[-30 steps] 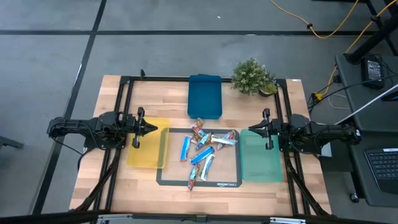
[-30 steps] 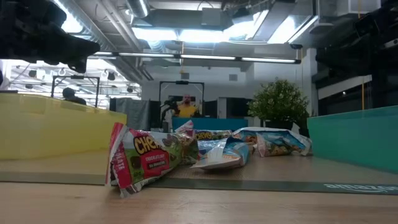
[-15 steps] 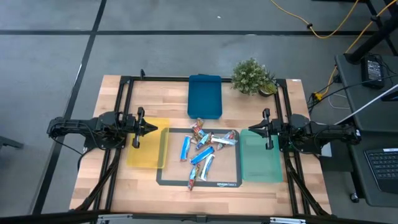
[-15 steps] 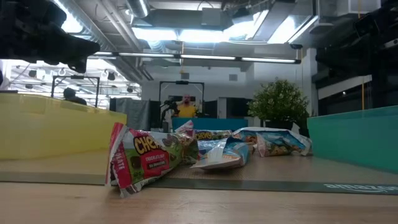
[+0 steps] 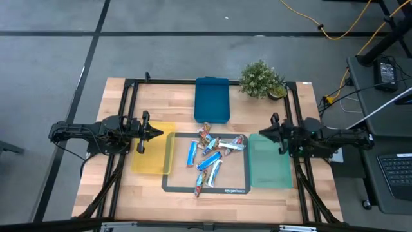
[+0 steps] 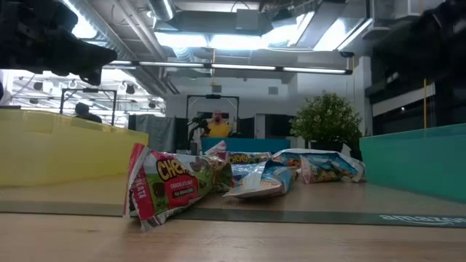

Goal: Pick and place Granola Bars by type
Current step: Put the red granola bar into the yellow bin

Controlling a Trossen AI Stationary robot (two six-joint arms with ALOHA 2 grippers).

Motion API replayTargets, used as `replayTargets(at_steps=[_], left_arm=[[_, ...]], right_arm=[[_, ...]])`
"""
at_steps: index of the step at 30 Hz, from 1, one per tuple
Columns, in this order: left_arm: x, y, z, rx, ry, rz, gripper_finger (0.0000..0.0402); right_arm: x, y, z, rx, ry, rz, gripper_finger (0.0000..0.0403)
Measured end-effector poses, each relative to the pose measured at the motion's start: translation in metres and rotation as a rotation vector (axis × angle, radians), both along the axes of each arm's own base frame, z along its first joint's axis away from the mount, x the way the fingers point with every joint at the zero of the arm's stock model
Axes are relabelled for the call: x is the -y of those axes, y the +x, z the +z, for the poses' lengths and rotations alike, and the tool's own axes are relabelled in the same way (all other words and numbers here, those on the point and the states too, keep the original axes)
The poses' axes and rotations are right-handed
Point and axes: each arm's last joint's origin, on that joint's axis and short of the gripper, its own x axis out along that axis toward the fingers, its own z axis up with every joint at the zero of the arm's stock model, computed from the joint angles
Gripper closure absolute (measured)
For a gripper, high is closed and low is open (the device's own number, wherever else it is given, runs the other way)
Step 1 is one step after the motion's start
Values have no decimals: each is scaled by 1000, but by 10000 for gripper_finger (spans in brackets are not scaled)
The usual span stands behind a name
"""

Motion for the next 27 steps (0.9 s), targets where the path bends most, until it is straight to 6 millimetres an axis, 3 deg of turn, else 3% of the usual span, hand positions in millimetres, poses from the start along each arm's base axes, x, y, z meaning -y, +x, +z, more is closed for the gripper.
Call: replayTargets(at_steps=[5,9,15,19,27], left_arm=[[0,0,0,-2,0,0,395],[0,0,0,-2,0,0,395],[0,0,0,3,-9,3,395],[-3,0,5,59,-136,90,395],[-6,-2,13,154,-202,177,395]], right_arm=[[4,-5,23,226,59,-114,369],[4,-13,55,258,6,-147,369],[4,-31,119,44,-57,-153,369],[4,-40,159,-64,-54,-148,369],[3,-52,223,-114,-192,-157,369]])
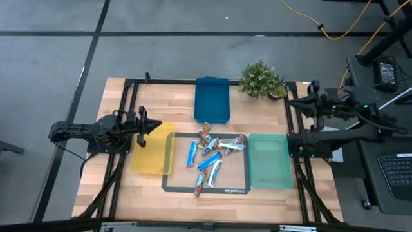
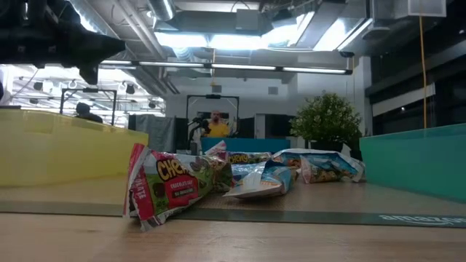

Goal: Pick and place Granola Bars by type
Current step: Put the red granola bar into the yellow bin

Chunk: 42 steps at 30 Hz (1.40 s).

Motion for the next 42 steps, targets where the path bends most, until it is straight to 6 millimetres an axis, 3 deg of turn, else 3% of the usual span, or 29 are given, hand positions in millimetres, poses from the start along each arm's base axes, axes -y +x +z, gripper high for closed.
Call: replayTargets(at_steps=[4,9,15,23,37,42], left_arm=[[0,-1,5,48,0,-5,395],[1,-1,7,76,-15,-21,394],[0,-1,7,100,-124,-37,395],[-6,-5,12,234,-356,133,395],[-1,-5,18,287,-405,-58,394],[-1,-10,42,337,-397,-86,384]], right_arm=[[0,2,11,5,-53,-2,369],[0,12,5,-84,-56,0,369],[0,29,-3,-197,-54,3,369],[1,37,-7,-244,-50,4,369],[1,36,-7,-243,-50,3,369],[1,36,-7,-242,-50,3,369]])
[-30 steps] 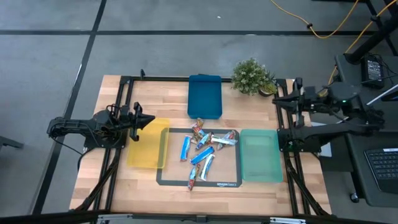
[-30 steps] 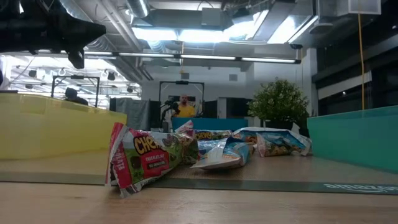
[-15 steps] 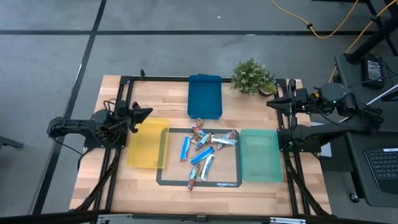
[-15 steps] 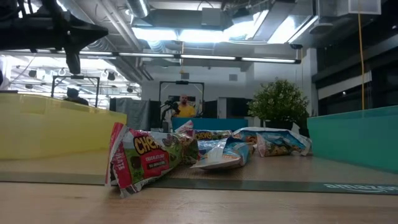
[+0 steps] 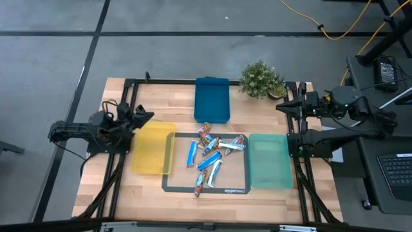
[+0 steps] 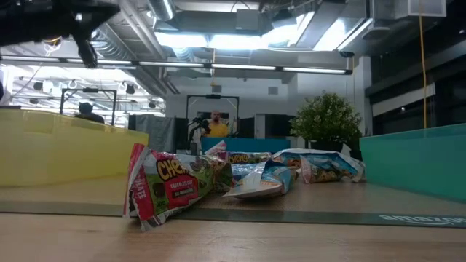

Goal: Pick and place Granola Bars by type
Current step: Put the red granola bar into the yellow bin

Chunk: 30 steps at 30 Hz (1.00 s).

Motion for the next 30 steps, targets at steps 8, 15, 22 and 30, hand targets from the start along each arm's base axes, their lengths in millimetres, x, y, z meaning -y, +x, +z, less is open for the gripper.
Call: replayTargets(at_steps=[8,15,22,30], left_arm=[[2,16,78,-270,109,-60,368],[10,80,128,-485,106,-348,368],[19,139,98,-715,9,-478,368],[23,175,54,-925,-115,-487,341]], right_arm=[[0,0,0,0,0,0,369],[0,-1,-2,-24,0,0,369],[0,-2,-6,-68,1,0,369],[0,-3,-13,-136,2,0,369]])
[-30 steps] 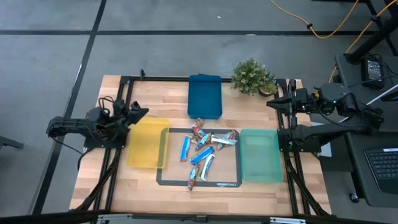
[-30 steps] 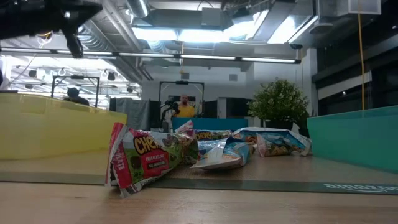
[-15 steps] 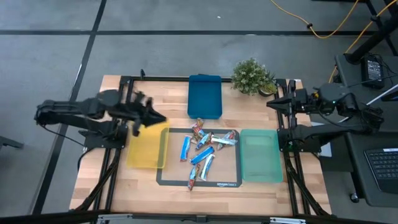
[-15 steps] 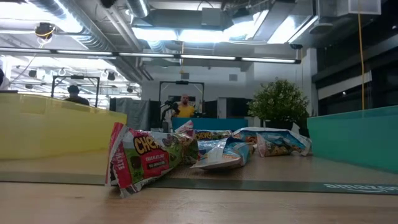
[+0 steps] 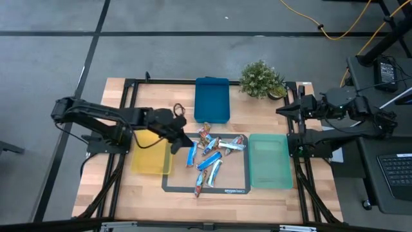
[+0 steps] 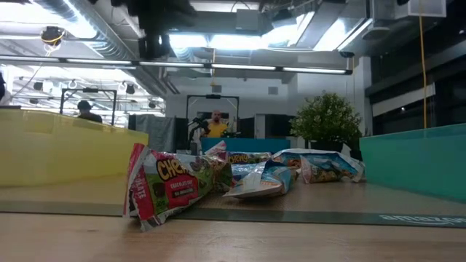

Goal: Pick and place Granola Bars by type
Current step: Put the red granola bar into the yellow bin

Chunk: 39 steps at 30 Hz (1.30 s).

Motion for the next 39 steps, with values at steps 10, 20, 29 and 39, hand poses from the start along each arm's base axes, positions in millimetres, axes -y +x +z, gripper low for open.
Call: replayTargets(at_steps=[10,20,29,39], left_arm=[[0,17,-30,-133,33,52,214],[9,30,-71,-324,51,46,147],[11,38,-96,-410,76,46,146],[9,39,-108,-464,157,60,146]], right_arm=[[0,-1,-4,-40,1,0,369],[0,-2,-4,-42,-11,5,369],[0,-1,-4,-43,-23,10,369],[0,-1,-4,-43,-21,9,369]])
